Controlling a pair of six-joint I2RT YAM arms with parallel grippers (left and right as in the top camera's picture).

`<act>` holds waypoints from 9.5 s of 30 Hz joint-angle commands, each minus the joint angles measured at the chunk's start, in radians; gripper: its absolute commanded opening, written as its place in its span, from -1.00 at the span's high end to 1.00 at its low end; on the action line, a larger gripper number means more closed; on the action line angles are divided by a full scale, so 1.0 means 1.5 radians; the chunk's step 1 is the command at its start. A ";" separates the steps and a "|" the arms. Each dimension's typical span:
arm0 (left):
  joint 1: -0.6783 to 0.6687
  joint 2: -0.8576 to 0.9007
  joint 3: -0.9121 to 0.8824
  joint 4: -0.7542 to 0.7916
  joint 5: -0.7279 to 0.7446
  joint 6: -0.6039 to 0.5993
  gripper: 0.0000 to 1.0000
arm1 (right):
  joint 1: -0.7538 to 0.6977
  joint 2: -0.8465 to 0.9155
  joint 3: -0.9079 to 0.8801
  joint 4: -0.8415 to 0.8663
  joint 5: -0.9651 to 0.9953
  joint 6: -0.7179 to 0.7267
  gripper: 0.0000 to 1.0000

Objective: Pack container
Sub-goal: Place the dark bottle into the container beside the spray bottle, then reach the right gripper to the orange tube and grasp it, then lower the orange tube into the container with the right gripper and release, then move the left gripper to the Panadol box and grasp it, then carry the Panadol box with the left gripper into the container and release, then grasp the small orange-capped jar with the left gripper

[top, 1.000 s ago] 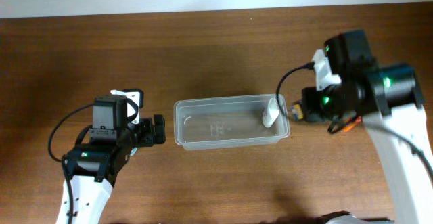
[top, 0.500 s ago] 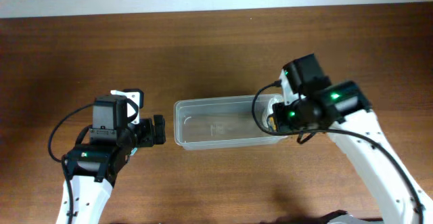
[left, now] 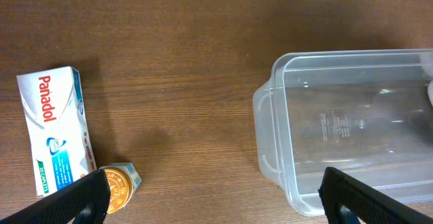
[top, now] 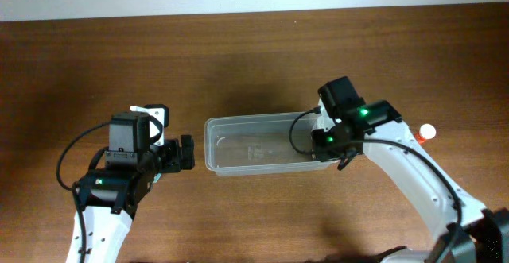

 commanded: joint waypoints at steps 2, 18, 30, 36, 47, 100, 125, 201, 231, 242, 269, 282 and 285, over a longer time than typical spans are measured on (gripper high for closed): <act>-0.002 0.004 0.016 0.000 0.005 0.002 -0.99 | 0.004 0.035 -0.005 -0.001 0.009 0.007 0.64; -0.002 0.004 0.016 -0.005 0.005 0.002 -0.99 | -0.022 -0.099 0.193 -0.080 0.096 0.033 -0.10; -0.002 0.004 0.016 -0.007 0.005 0.002 -0.99 | -0.425 -0.084 0.228 -0.124 0.044 0.000 -0.29; -0.002 0.004 0.016 -0.008 0.005 0.002 -0.99 | -0.504 0.058 0.219 -0.143 -0.001 -0.024 -0.30; -0.002 0.004 0.016 -0.012 0.005 0.002 -0.99 | -0.507 0.233 0.219 -0.147 -0.030 -0.039 0.03; -0.002 0.004 0.016 -0.013 0.005 0.002 -0.99 | 0.009 0.136 0.273 -0.146 -0.024 -0.079 0.71; -0.002 0.004 0.016 -0.019 0.005 0.002 -0.99 | 0.009 0.222 0.271 -0.105 0.021 -0.091 0.23; 0.245 0.533 0.201 -0.072 -0.070 -0.031 -0.98 | -0.410 -0.013 0.259 -0.269 -0.122 -0.139 -0.25; 0.117 0.282 0.407 -0.189 0.064 0.067 0.30 | -0.410 -0.013 0.259 -0.269 -0.122 -0.139 -0.25; -0.240 0.289 0.377 -0.218 0.037 0.362 0.47 | -0.410 -0.013 0.259 -0.269 -0.122 -0.139 -0.25; -0.292 0.433 0.451 -0.276 -0.186 0.204 -0.16 | -0.410 -0.013 0.259 -0.270 -0.122 -0.141 -0.25; 0.028 0.246 0.407 -0.306 -0.100 -0.029 -0.99 | -0.410 -0.013 0.259 -0.269 -0.122 -0.142 -0.25; 0.094 0.254 0.332 -0.288 -0.051 -0.029 -0.99 | -0.410 -0.013 0.259 -0.269 -0.122 -0.141 -0.25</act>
